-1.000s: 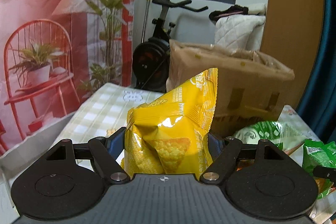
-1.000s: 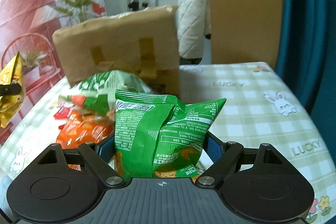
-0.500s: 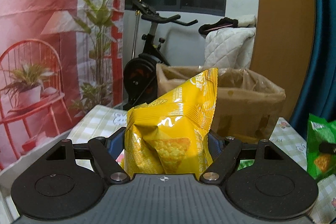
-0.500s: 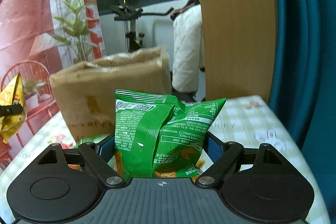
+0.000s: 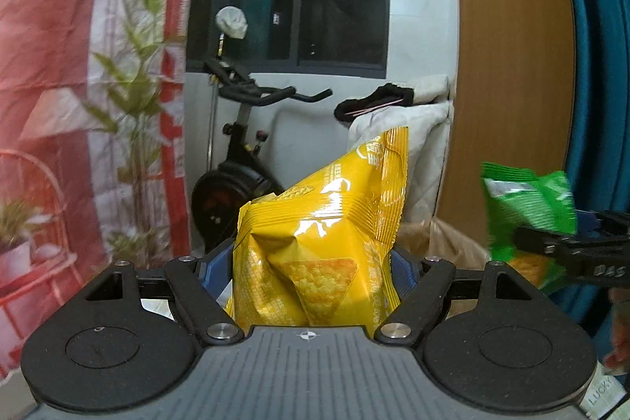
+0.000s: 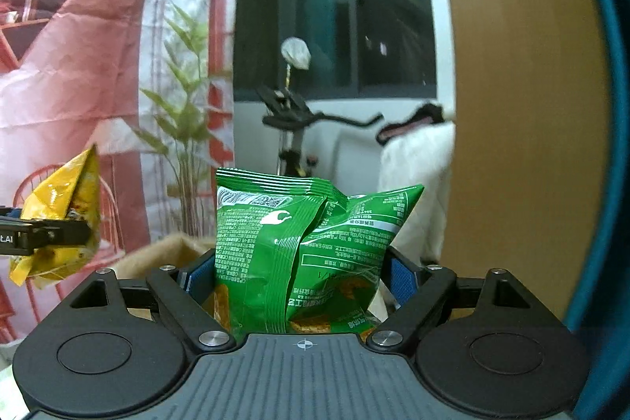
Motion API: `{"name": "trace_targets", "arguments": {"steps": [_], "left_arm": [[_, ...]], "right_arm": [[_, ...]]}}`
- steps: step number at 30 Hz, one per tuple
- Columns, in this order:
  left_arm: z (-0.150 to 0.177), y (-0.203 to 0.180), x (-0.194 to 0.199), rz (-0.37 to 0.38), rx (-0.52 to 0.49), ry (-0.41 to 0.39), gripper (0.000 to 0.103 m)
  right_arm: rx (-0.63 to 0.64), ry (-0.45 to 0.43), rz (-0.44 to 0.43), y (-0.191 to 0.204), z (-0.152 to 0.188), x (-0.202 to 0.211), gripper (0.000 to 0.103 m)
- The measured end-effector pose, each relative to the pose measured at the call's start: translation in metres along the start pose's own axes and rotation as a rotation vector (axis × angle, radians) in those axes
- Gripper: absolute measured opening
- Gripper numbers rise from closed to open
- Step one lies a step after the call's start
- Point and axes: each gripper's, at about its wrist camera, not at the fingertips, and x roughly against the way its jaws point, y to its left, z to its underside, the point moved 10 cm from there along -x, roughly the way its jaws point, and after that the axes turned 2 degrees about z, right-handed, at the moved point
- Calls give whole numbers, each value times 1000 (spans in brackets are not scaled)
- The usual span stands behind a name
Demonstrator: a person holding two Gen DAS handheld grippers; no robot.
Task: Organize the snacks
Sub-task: 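Carry both bags over the lined box and open both grippers to drop them, then grasp the small yellow candy packet with the right gripper while the left approaches the red packet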
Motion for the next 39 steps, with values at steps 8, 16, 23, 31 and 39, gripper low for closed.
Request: {"name": "trace_targets", "arguments": {"steps": [8,16,23,31,39], "left_arm": [[-2,-7,-64,83,47,92,82],[3,-7,-89,122,58,157,95],[-1,6,-47,71,86,122,95],[18,30,32,5,121,96,95],[59,50,80,-70,108,102,94]], "right_arm": [[-4,72,-62,21,-2,-85,82],[-65,210,-93,25,23,-122,95],[-68,172,-74,20,19,-77,97],[-89,157,-50,8,36,5,97],[-74,170,10,-13,82,73,93]]}}
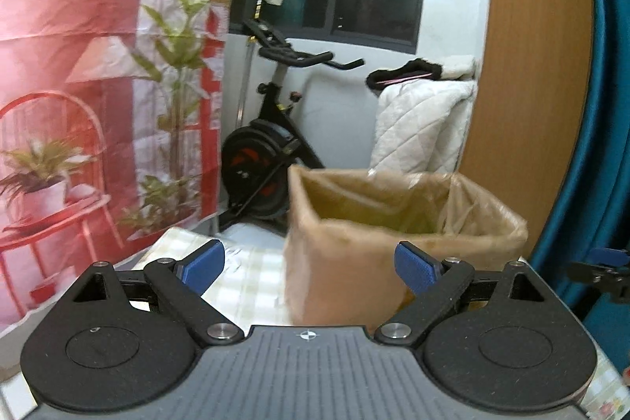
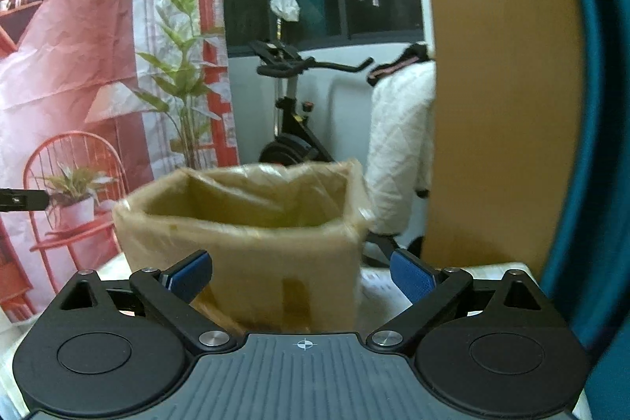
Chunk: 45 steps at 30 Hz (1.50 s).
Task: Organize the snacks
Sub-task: 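Grasp the small yellow candy packet with the right gripper while the left approaches the red packet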
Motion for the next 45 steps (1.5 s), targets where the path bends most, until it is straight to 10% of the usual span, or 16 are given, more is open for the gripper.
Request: {"name": "trace_targets", "arguments": {"steps": [10,26,45], "left_arm": [[51,44,-15,-71,67,88,87],[106,91,-64,-157,195,217,79],[164,87,-101,-86,309,405,69]], "right_arm": [[-84,102,85,-43,77,-2,63],[-183,318,134,-79,187,-87,44],[-22,353,201,-78,202,-137,32]]}}
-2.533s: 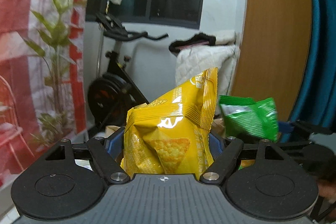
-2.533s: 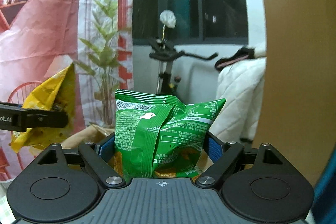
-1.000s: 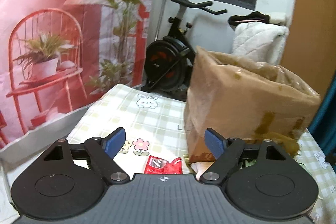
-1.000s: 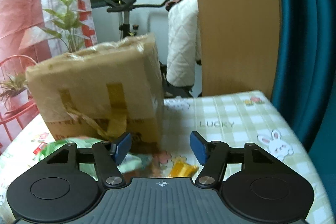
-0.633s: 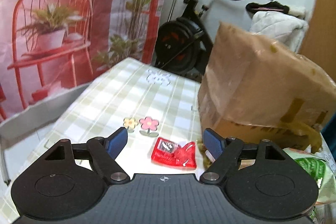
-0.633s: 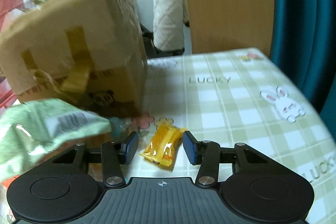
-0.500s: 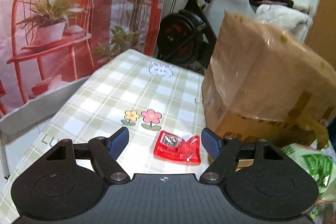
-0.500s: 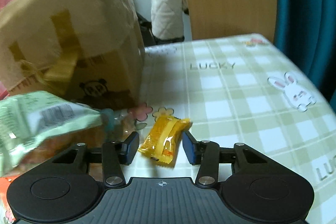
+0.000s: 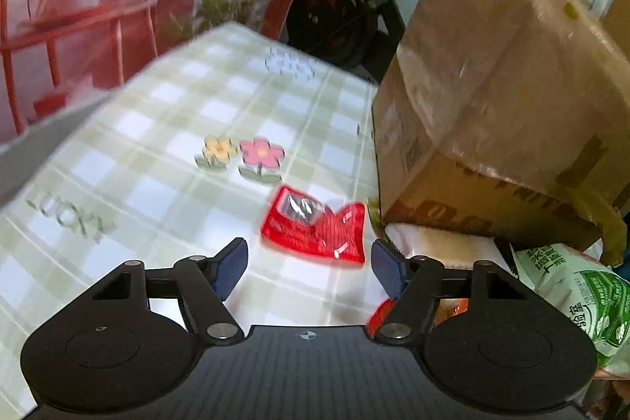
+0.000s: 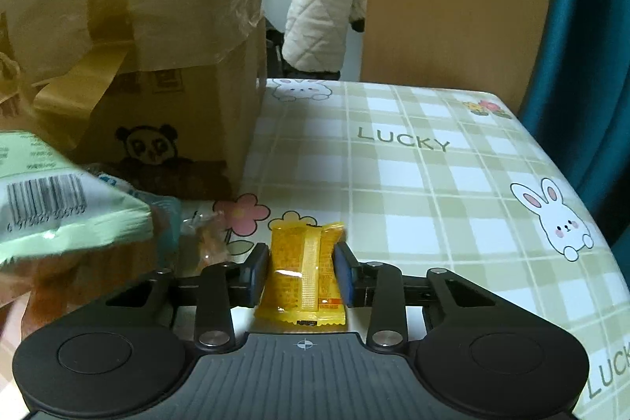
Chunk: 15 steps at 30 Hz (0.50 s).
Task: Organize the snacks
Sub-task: 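Grasp the small yellow candy packet with the right gripper while the left approaches the red packet, then grasp the red packet with the left gripper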
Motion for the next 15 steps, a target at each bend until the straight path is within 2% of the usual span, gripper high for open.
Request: {"name": "trace_targets", "arguments": {"steps": [7,15], "left_arm": [[10,4,-27,48,156,57,64],[-15,-1,-57,20,178,22,64]], "right_arm": [[3,-7,-19,-3,1,0,31],[0,-10,-27,-4,2,1,32]]}}
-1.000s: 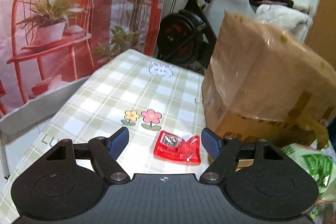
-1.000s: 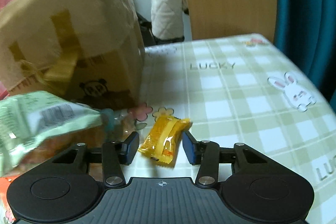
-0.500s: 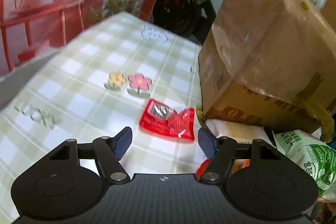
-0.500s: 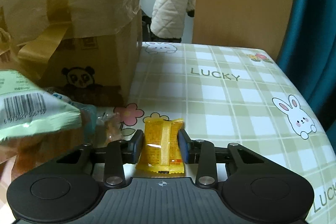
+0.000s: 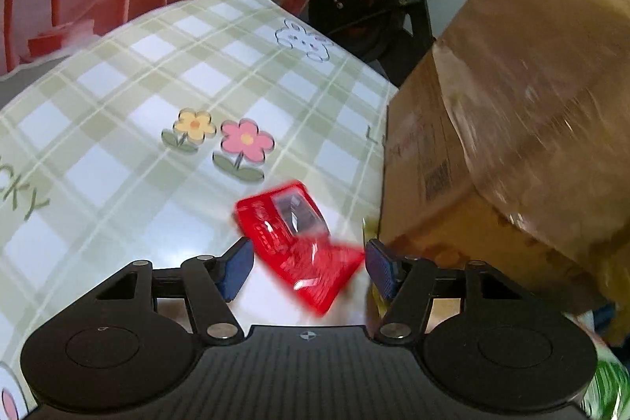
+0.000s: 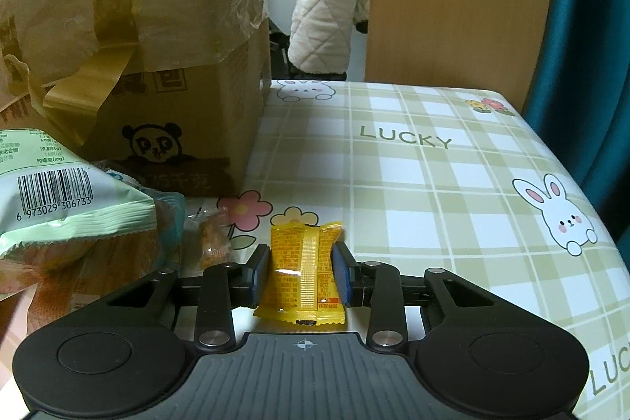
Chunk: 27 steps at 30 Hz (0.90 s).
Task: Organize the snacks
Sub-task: 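Grasp the red packet with the left gripper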
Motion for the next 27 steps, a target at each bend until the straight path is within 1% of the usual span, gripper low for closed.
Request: {"name": "trace_targets", "arguments": {"steps": [3,6,9,11,13,16,18,19,21,24,25,26,27], "left_arm": [[-12,-1,-7,-17,-17,-16,64],[-16,-6,-13,-55,-85,-26,64],[-11,-13,-11,-89,-170,-28,65],[-4,-15,-8,-125,-225,-29,66],[0,-14,-7,-162,-257,-36,67],[4,-14,-6,-233,-297,-39,71],[7,-14,-5,-255,-322,-38,71],[7,-14,-4,-257,-328,-40,69],[8,-12,0,-256,-341,-49,48],[12,-11,11,-204,-349,-46,45],[14,-10,13,-190,-343,-45,43],[14,-7,17,-179,-333,-51,37],[14,-6,21,-173,-324,-61,35]], "right_arm": [[3,-3,-5,-1,1,0,32],[-3,-4,-5,0,1,0,32],[-7,-6,-7,0,1,0,32],[-8,-7,-8,0,1,0,32],[-8,-7,-9,0,1,0,32],[-9,-9,-8,0,1,0,32],[-10,-9,-9,0,1,0,32],[-11,-9,-9,1,1,0,32],[-13,-10,-10,1,1,0,32],[-16,-12,-13,1,1,1,31],[-18,-12,-15,1,1,2,31],[-21,-13,-17,1,2,2,30],[-27,-14,-18,1,2,3,30]]}}
